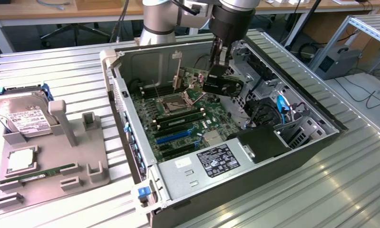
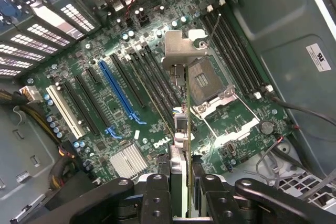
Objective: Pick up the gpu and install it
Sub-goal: 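Insert the gpu into the slot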
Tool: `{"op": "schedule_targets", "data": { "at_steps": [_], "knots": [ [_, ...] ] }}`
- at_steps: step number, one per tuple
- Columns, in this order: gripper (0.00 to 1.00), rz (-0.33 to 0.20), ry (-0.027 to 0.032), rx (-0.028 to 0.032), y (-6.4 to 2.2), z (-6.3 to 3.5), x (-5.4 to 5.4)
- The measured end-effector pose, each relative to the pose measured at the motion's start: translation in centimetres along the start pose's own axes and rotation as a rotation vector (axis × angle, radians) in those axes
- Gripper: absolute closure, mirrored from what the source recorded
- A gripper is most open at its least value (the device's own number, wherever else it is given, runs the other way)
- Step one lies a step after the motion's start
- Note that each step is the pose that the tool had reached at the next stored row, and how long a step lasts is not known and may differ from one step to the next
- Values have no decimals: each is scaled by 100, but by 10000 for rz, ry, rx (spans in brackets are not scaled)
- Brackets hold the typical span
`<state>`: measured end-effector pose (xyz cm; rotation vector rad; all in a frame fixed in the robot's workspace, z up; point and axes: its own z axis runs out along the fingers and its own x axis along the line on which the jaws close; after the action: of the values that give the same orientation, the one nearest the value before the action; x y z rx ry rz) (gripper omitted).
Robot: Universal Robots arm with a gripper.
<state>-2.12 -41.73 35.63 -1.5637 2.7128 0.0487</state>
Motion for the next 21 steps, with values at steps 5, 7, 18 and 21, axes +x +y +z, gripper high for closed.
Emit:
{"op": "schedule_targets", "data": {
  "at_steps": [5,7,18,21],
  "knots": [
    [73,-191,4,-5,0,0,0],
    [73,-274,6,-6,0,0,0],
    [73,-758,17,-18,0,0,0],
    [73,-877,19,-21,0,1,0]
  ]
}}
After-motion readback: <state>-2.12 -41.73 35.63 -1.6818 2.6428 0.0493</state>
